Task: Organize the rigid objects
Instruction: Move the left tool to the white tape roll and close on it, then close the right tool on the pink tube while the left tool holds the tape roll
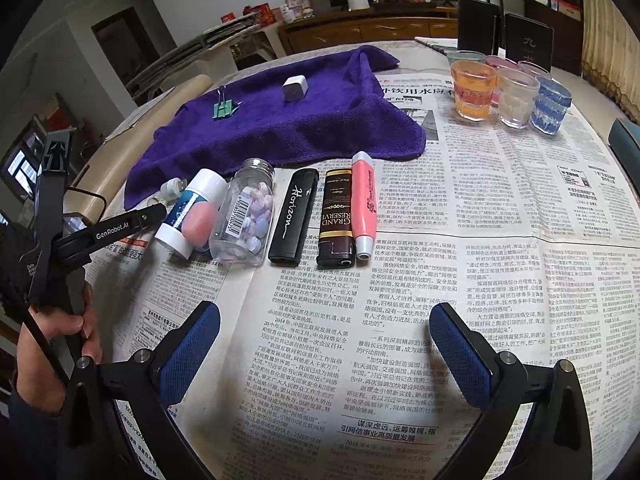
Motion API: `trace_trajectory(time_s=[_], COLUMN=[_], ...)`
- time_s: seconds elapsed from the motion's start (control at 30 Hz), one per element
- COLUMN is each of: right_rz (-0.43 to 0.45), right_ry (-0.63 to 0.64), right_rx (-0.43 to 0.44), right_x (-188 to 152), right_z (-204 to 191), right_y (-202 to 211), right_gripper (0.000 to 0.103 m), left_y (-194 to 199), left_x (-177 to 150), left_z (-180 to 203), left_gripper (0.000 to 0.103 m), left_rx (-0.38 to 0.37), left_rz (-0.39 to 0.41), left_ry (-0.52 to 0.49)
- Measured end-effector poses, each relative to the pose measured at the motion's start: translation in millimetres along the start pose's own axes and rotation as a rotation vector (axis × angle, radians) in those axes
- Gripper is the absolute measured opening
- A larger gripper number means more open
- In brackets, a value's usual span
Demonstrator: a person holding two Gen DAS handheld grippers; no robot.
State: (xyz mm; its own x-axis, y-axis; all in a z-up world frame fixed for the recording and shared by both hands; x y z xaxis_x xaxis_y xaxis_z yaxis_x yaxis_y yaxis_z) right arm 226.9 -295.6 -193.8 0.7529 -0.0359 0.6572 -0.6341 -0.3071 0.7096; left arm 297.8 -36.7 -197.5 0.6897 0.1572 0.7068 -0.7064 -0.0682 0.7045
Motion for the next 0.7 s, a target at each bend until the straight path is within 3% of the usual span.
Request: trace_trajectory(time_s=[0.2,0.37,0.57,0.7], right_rz=[0.02,0.028,0.075,0.058], right_ry=[-0.039,-0.056,0.014,0.008], right_rx=[-0.017,-0.063,-0.086,-0.087], right_x=[10.5,29.2,38.8,35.4], right_z=[9.8,19.1,11.8,14.3], right_y=[-7.4,-13.9,-10.6,-16.6], right_gripper=[0.102,0.096,0.096,0.096], left_y=[0.7,2.5,13.5,17.5], left_x=[-0.3,-0.9,-7.4,-9.2], left_z=[-3.2,-11.0,-21.2,-23.4], left_gripper=[0.035,0.035,0.035,0.035], left_rx=[-0.015,-0.071,-0.11,-0.108], left_rz=[0.014,0.01,0.005,0.015], left_ry=[-0.003,-0.003,-0.031,-0.048])
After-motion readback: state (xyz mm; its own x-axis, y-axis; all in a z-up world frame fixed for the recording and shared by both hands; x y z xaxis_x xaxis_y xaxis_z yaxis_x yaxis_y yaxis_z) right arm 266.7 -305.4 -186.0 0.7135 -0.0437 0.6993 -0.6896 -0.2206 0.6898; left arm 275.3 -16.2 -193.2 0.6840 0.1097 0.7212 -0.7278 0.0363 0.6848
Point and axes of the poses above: each gripper's, at about its wrist camera, not at the fingertips, and y roughly against the way its jaws point, z to its right, x to its top, the point moved 3 cm from there along -y, roughly the way its jaws point, and after that the axes turned 10 degrees about z, right-handed, at the moved point
